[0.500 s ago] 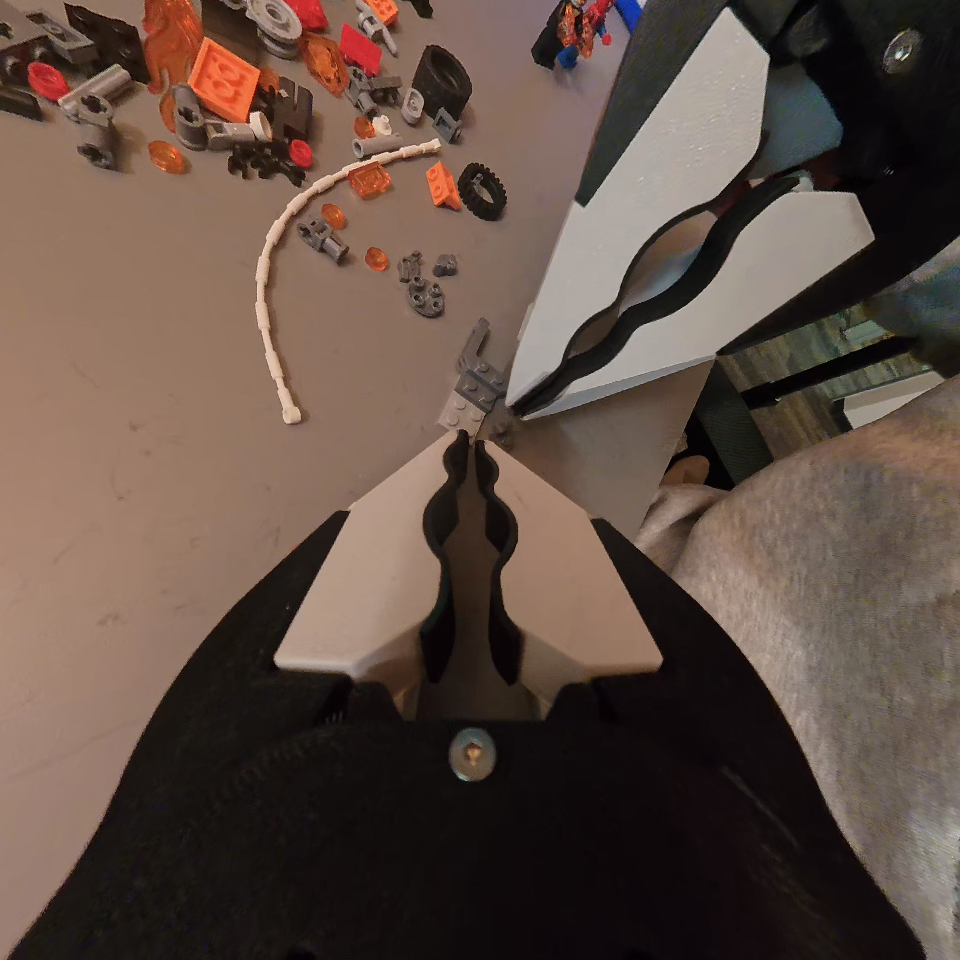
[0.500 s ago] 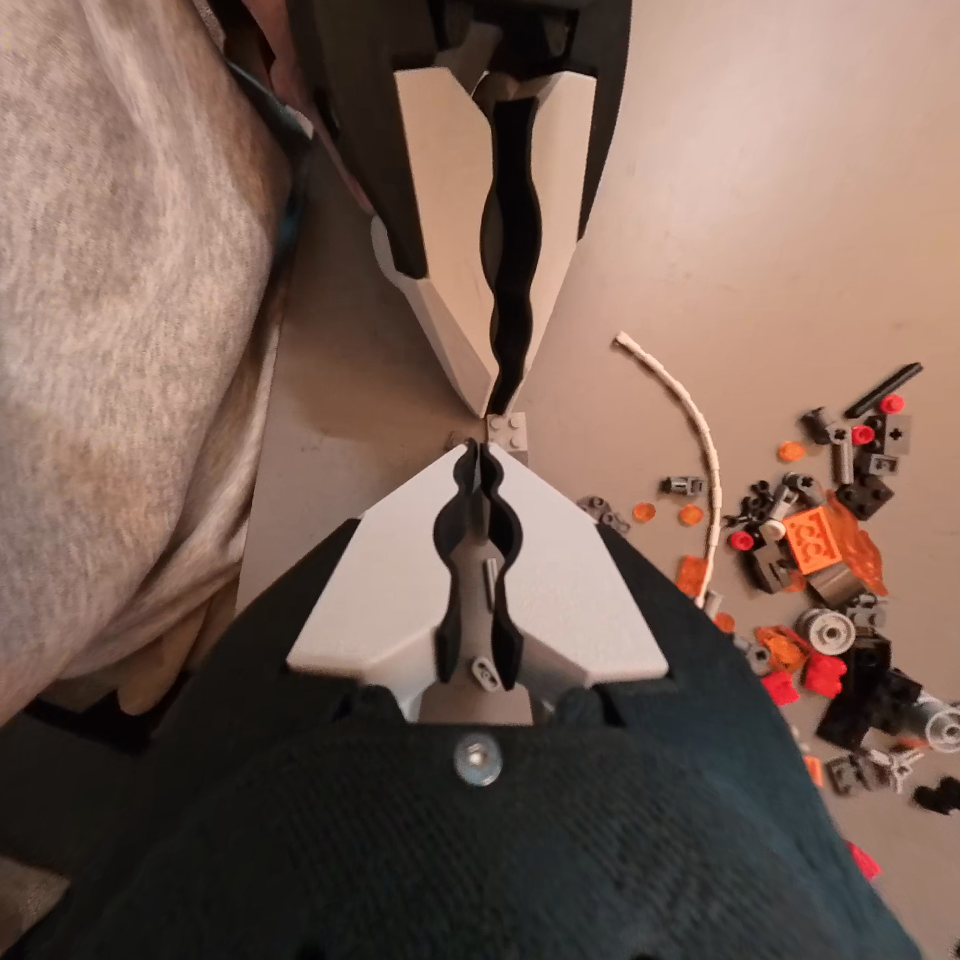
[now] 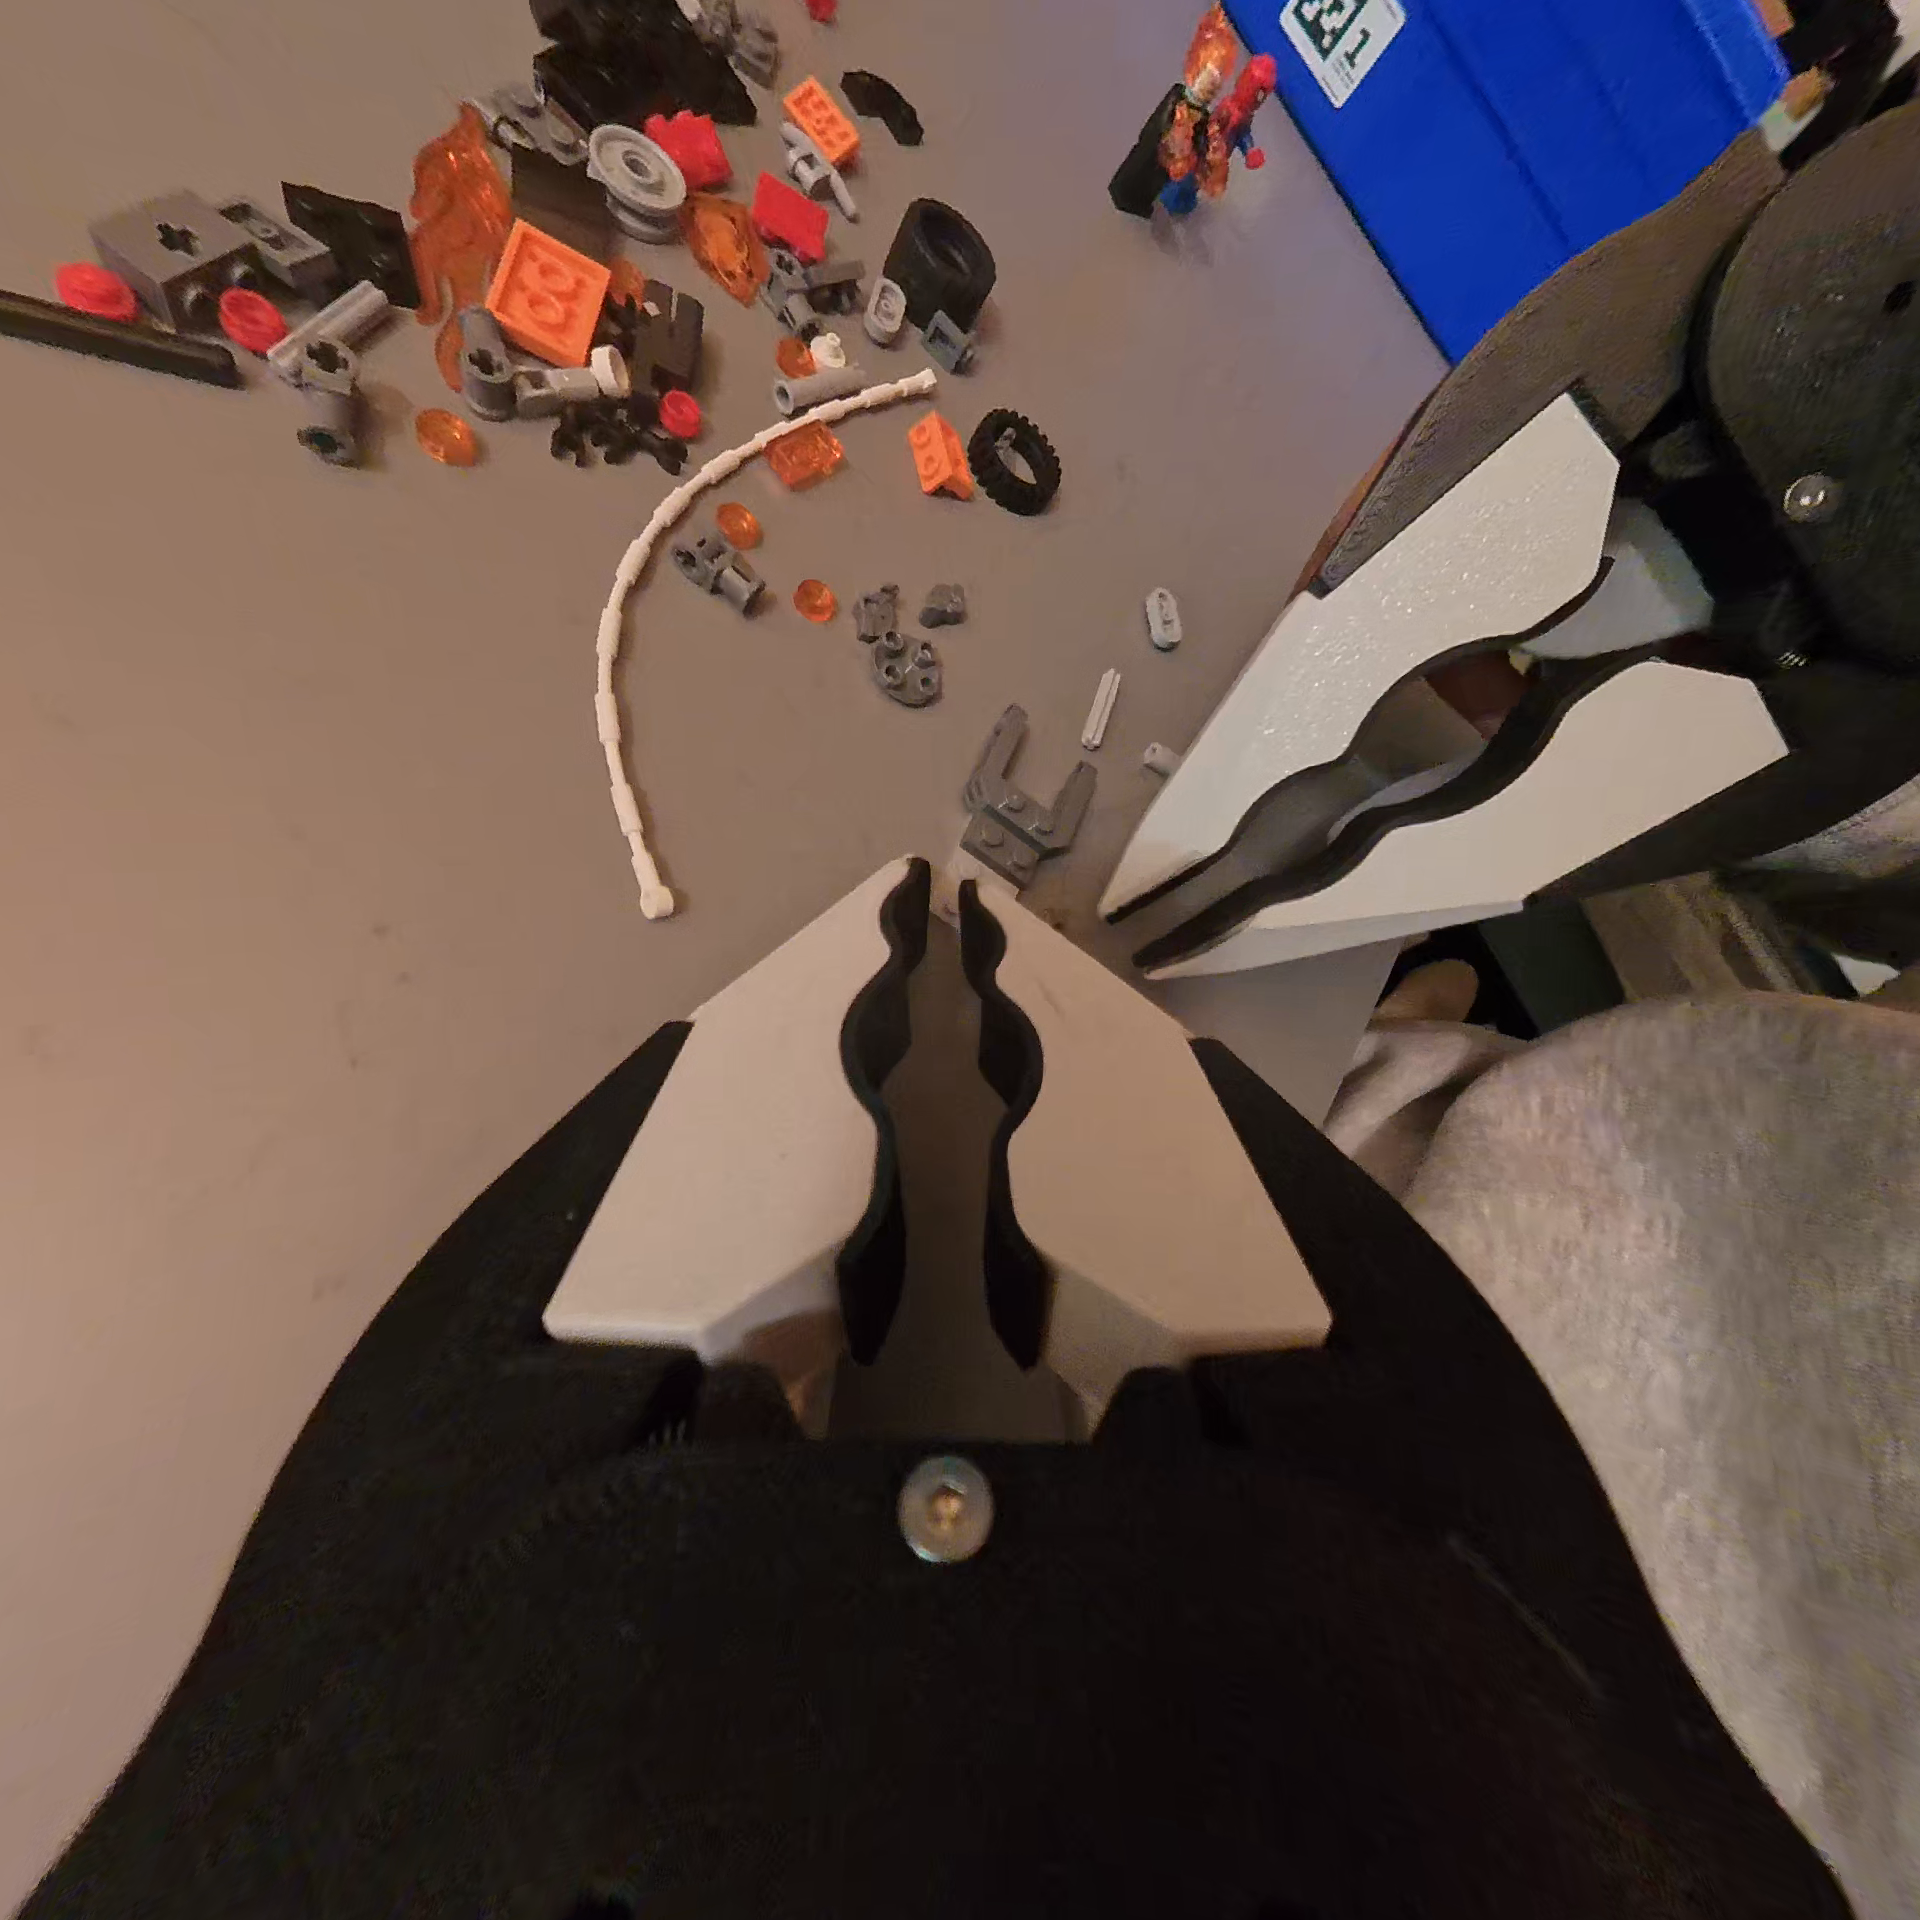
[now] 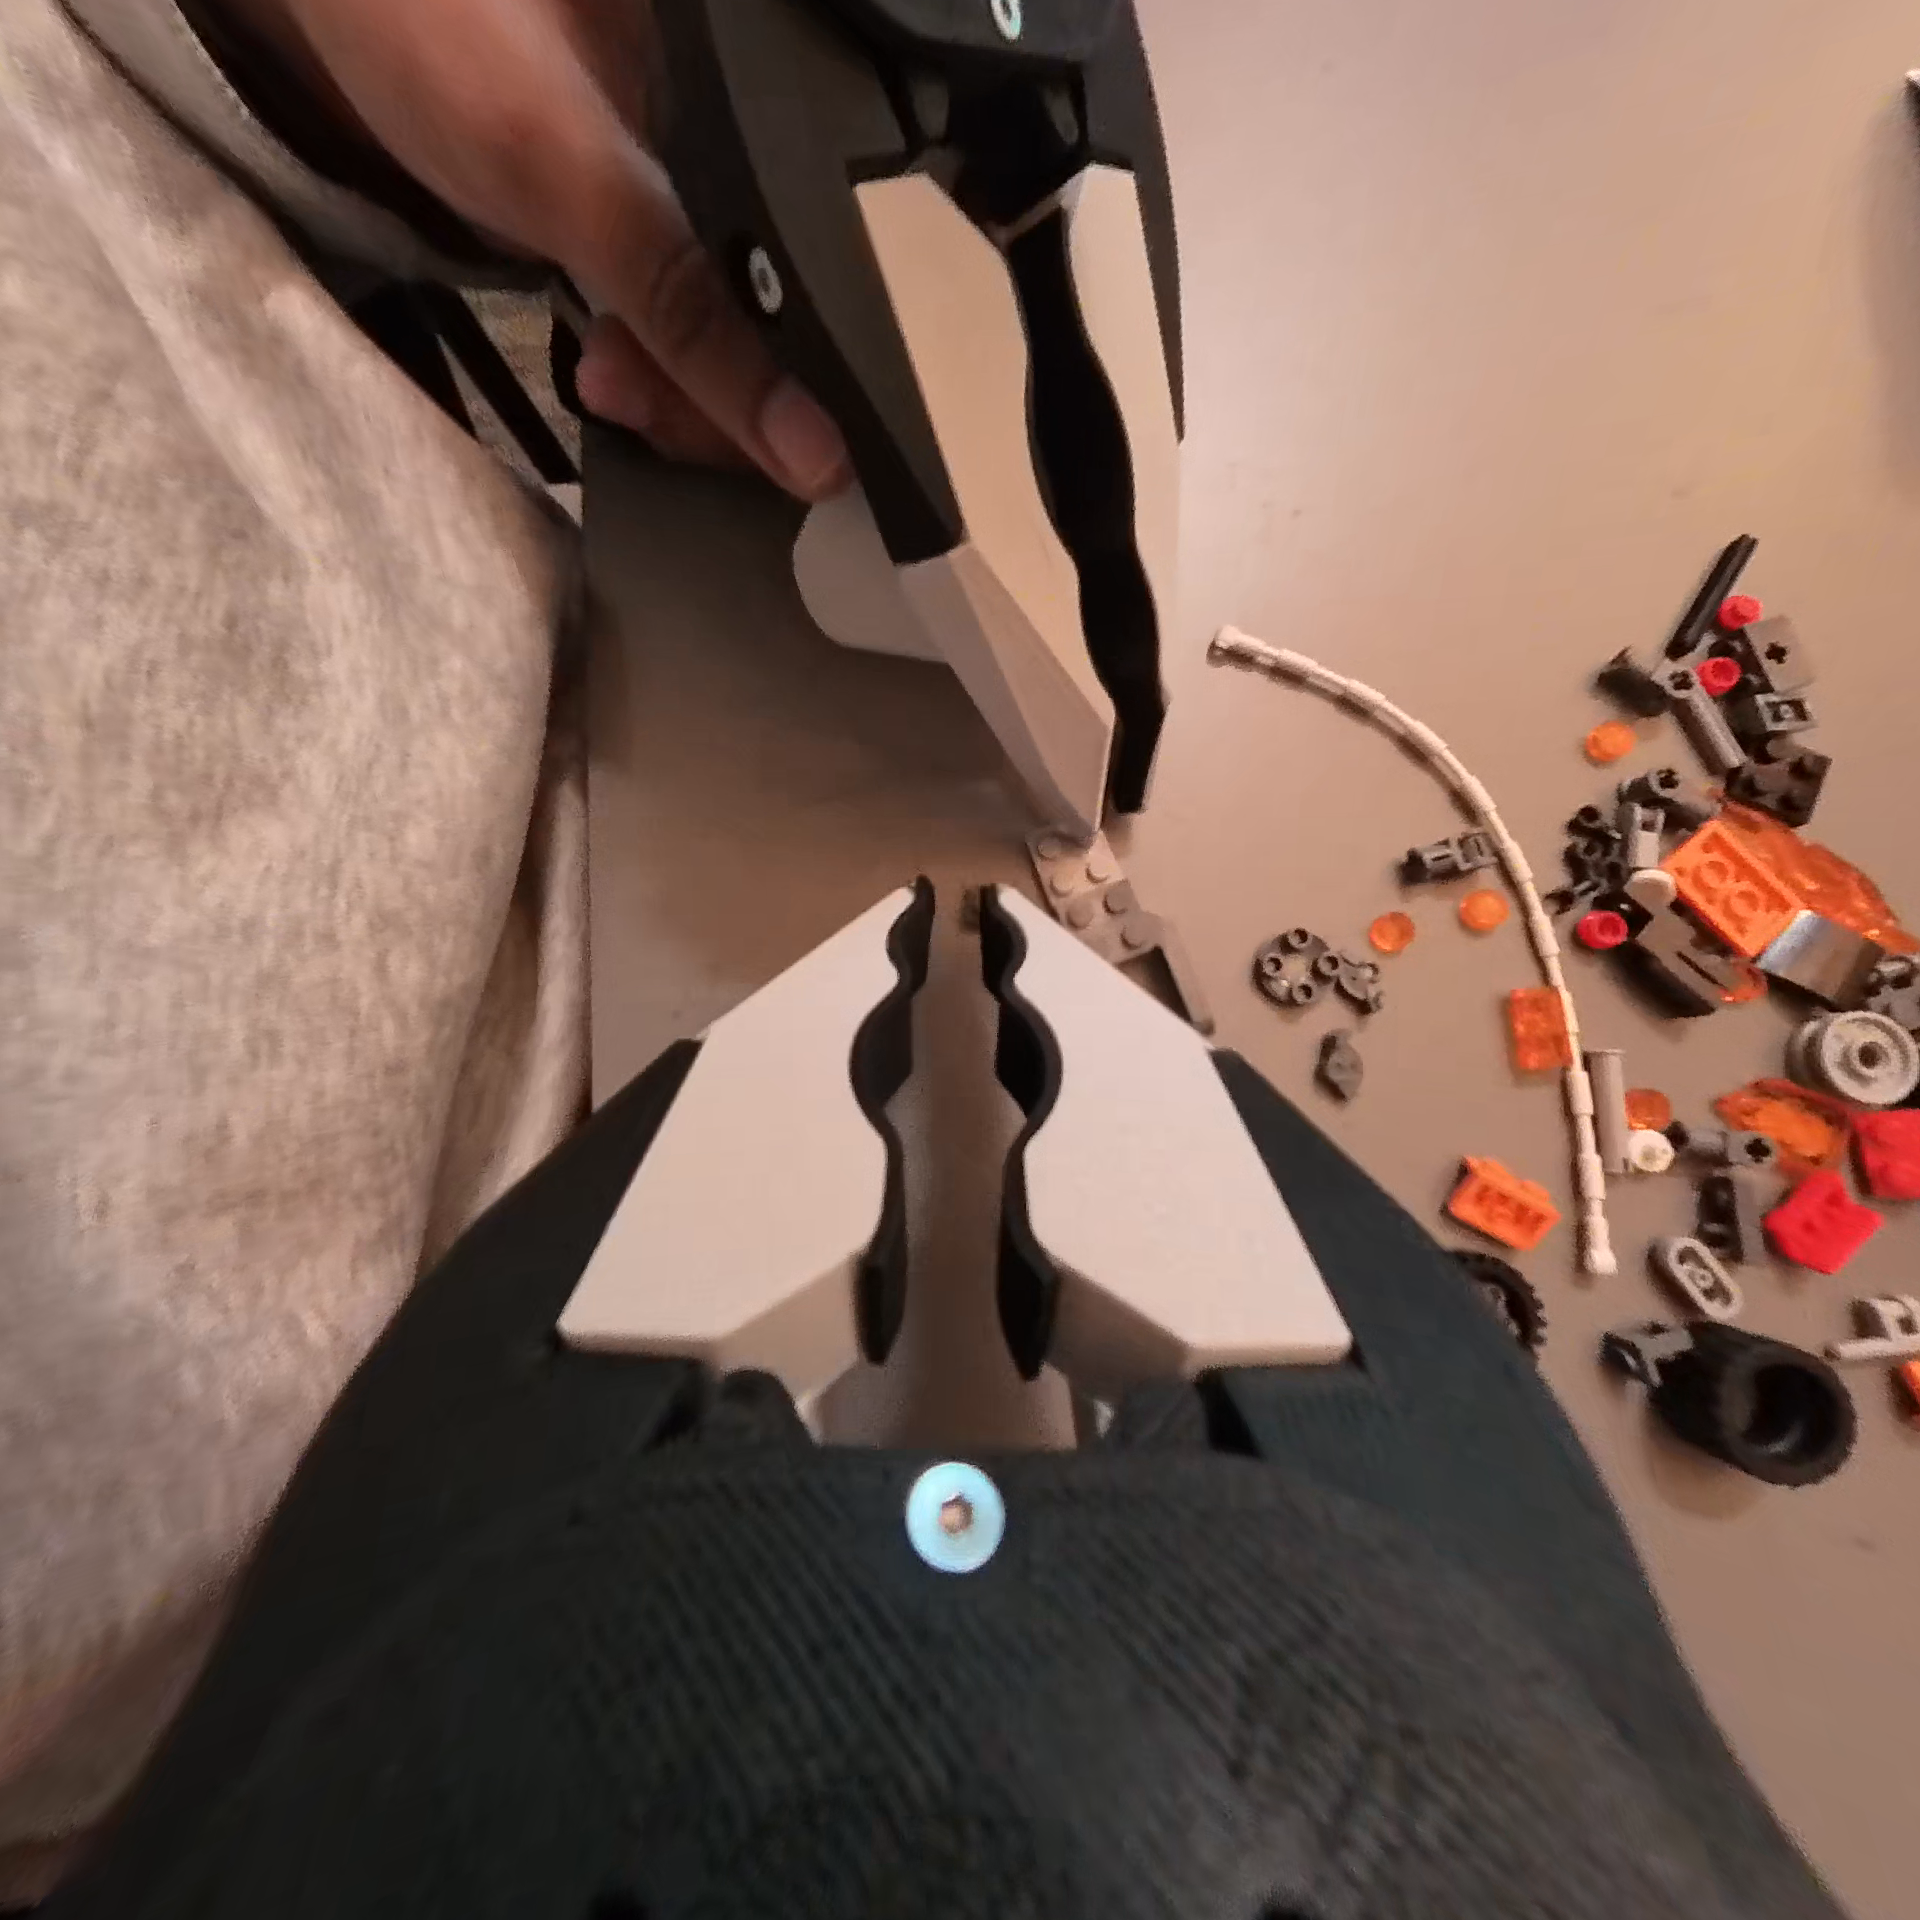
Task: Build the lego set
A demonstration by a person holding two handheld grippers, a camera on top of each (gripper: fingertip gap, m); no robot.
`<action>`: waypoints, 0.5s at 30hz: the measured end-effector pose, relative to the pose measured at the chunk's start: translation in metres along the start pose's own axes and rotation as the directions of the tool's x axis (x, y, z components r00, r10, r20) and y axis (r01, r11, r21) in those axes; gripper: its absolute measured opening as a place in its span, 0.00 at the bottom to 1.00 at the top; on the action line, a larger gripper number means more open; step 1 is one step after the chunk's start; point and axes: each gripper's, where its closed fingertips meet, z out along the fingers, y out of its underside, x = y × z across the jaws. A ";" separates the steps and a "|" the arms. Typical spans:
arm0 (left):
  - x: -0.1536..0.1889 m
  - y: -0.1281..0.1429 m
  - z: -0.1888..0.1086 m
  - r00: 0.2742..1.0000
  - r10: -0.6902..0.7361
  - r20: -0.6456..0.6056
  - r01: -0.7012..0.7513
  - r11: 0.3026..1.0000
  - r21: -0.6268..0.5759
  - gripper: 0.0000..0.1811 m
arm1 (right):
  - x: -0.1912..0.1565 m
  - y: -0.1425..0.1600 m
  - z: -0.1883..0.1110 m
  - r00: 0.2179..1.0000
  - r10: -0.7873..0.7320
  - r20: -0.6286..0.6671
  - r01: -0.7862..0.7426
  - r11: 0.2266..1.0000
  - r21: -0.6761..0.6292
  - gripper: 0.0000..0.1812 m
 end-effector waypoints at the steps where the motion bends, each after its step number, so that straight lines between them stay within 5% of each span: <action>1: -0.001 0.000 0.000 1.000 -0.001 0.012 0.001 1.000 -0.004 0.02 | 0.000 -0.003 0.001 1.000 0.001 0.003 -0.001 1.000 0.018 0.05; 15: 0.012 0.011 0.004 1.000 0.022 0.022 -0.022 0.999 -0.031 0.03 | -0.005 0.024 -0.005 0.997 0.071 -0.043 -0.072 0.997 -0.011 0.07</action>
